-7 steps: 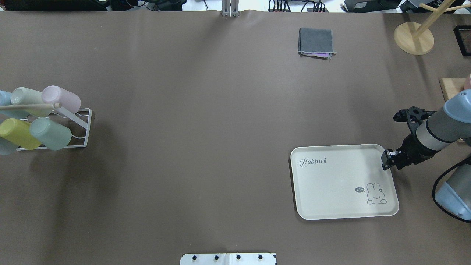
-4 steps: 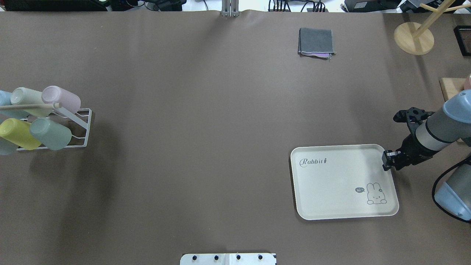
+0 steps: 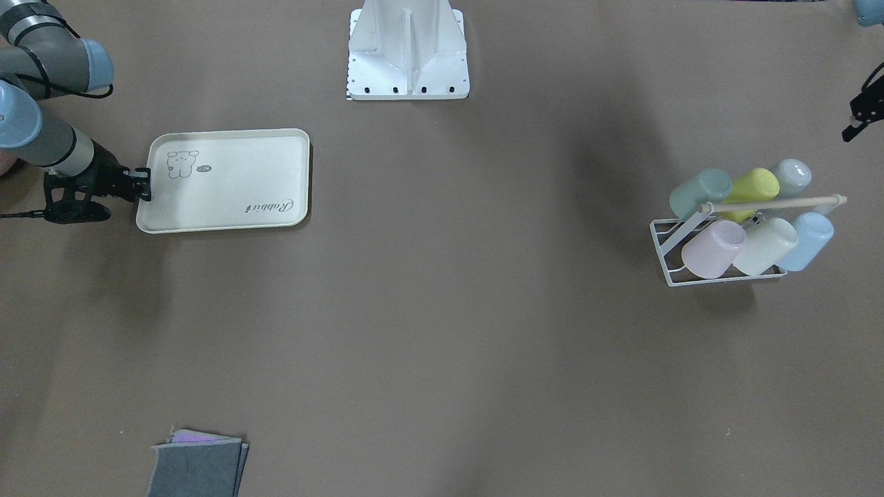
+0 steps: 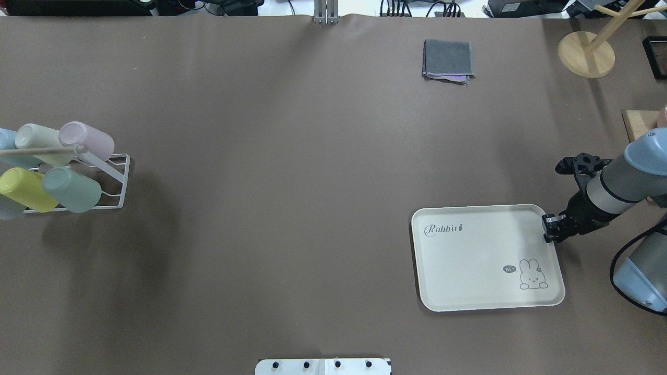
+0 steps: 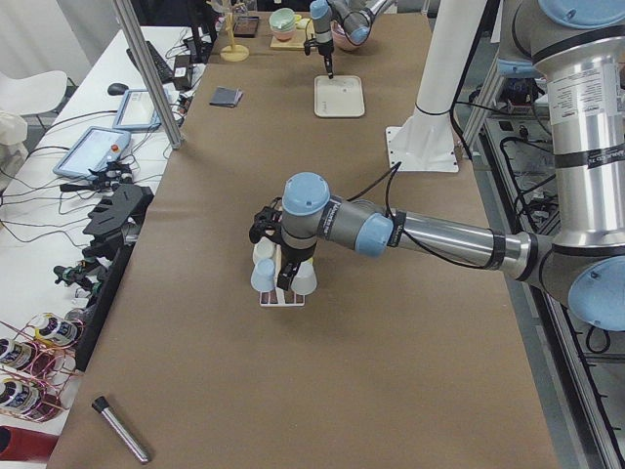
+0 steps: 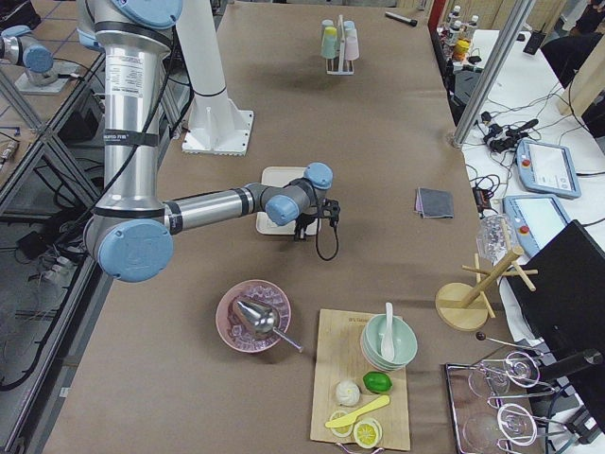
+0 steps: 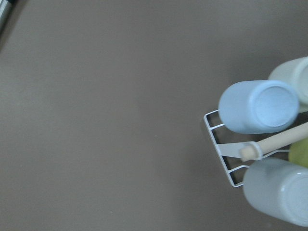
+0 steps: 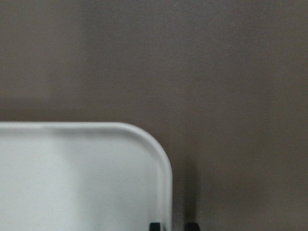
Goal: Pick up and place green cup on tray
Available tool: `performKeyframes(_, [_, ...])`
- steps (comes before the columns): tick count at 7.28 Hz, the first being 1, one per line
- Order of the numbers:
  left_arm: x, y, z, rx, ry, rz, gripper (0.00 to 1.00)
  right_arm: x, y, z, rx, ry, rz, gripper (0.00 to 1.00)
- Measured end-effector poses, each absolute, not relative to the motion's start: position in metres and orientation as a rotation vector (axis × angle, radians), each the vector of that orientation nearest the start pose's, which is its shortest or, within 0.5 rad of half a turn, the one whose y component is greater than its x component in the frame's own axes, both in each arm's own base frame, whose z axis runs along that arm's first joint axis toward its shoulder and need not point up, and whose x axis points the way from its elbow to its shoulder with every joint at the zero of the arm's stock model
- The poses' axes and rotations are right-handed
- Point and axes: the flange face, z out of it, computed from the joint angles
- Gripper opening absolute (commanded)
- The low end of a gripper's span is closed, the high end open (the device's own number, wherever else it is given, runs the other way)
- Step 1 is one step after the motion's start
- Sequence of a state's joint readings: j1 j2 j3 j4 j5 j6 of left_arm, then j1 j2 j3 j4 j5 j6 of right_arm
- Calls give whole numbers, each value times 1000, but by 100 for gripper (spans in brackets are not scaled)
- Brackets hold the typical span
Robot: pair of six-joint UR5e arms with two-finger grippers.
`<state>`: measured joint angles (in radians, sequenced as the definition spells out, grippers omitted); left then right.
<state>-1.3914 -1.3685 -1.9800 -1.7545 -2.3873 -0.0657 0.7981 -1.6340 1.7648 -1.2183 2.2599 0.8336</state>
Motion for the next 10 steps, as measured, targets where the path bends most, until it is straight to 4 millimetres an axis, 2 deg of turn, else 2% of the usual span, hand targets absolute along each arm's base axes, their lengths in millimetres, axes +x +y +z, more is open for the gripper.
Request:
performKeyframes(2, [59, -409, 490, 226, 901, 235, 98, -289, -397, 556, -165, -804, -108, 12])
performKeyframes(5, [116, -379, 460, 154, 988, 162, 98, -289, -397, 556, -166, -803, -106, 7])
performKeyframes(8, [169, -342, 425, 44, 1070, 96, 98, -290, -396, 556, -172, -805, -101, 5])
performKeyframes(10, [208, -308, 407, -11, 1076, 62, 98, -290, -396, 551, -180, -821, -100, 4])
